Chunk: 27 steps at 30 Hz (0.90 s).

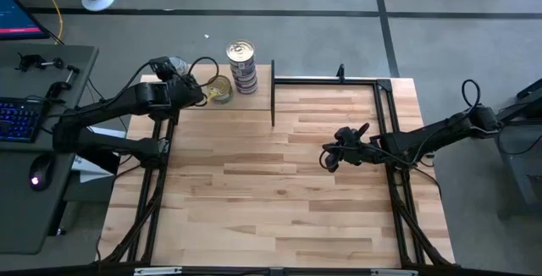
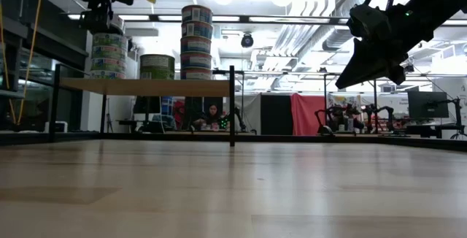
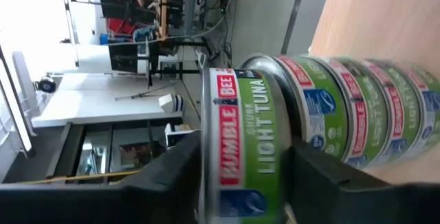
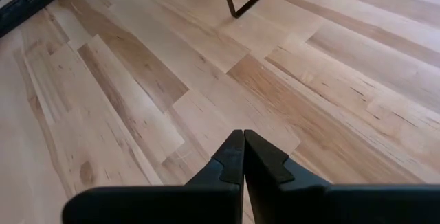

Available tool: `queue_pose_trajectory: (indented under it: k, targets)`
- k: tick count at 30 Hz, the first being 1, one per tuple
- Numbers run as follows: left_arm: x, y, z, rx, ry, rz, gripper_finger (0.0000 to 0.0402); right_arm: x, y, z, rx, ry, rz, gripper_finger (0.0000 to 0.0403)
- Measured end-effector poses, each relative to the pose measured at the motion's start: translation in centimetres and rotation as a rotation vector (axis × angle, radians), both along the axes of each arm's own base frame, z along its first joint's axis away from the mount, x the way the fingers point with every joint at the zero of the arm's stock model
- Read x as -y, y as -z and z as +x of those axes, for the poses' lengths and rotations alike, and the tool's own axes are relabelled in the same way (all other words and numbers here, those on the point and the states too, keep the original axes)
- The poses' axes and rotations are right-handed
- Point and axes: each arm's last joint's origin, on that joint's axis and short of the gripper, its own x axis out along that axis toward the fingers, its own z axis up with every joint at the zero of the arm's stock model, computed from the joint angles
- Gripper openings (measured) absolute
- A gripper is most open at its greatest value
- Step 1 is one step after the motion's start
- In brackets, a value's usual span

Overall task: Stack canned seafood by type on shelf
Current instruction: Stack the green-white tuna can on top of the green-white tuna cans on the shelf

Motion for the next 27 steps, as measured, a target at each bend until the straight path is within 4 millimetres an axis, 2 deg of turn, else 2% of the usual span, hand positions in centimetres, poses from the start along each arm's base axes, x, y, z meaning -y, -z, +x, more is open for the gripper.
queue_pose_trajectory:
  k: [3,6,14,27]
  targets:
    - [-0.1,-0.1,0.2,-0.013,0.016,0.002,0.0211,0.0,0.0,0.0,0.000,0.000,0.000,0.0000]
    - [-0.1,-0.2,0.4,-0.037,0.045,-0.015,0.0234,0.0,0.0,0.0,0.000,0.000,0.000,0.0000]
    - [-0.1,-0.2,0.4,-0.040,0.056,-0.031,0.0241,0.0,0.0,0.0,0.000,-0.002,0.007,0.0000]
    - [-1.4,-3.0,-0.4,0.135,0.048,-0.123,0.0243,0.0,0.0,0.0,0.002,-0.001,0.015,0.0000]
